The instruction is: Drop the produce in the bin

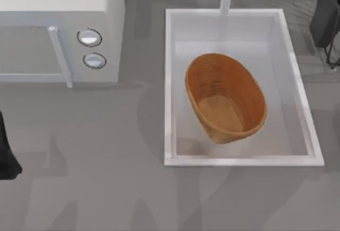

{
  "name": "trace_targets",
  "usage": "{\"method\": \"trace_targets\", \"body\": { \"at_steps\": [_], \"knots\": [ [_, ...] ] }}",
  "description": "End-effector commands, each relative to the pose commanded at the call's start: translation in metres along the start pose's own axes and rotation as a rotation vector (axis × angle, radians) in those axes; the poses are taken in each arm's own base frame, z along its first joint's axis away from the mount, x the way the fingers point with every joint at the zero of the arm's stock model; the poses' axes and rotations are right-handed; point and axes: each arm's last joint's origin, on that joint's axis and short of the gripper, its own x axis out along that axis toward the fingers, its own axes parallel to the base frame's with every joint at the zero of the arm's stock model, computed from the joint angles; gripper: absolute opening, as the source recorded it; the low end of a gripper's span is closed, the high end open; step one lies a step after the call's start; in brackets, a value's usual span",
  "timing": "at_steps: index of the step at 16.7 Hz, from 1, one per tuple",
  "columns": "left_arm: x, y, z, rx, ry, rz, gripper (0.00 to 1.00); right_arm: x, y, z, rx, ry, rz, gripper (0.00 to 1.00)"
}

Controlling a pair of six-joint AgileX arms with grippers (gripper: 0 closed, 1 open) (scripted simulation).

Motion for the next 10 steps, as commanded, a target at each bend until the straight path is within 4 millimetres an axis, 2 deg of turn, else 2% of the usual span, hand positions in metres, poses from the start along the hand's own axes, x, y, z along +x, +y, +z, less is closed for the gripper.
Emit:
{"method": "trace_targets", "body": {
  "at_steps": [9, 10],
  "knots": [
    [0.0, 0.0, 0.0, 0.0, 0.0, 0.0, 1.0, 0.0, 0.0, 0.0, 0.0, 0.0, 0.0, 0.02],
    [0.0, 0.0, 0.0, 0.0, 0.0, 0.0, 1.0, 0.0, 0.0, 0.0, 0.0, 0.0, 0.0, 0.0]
  ]
}}
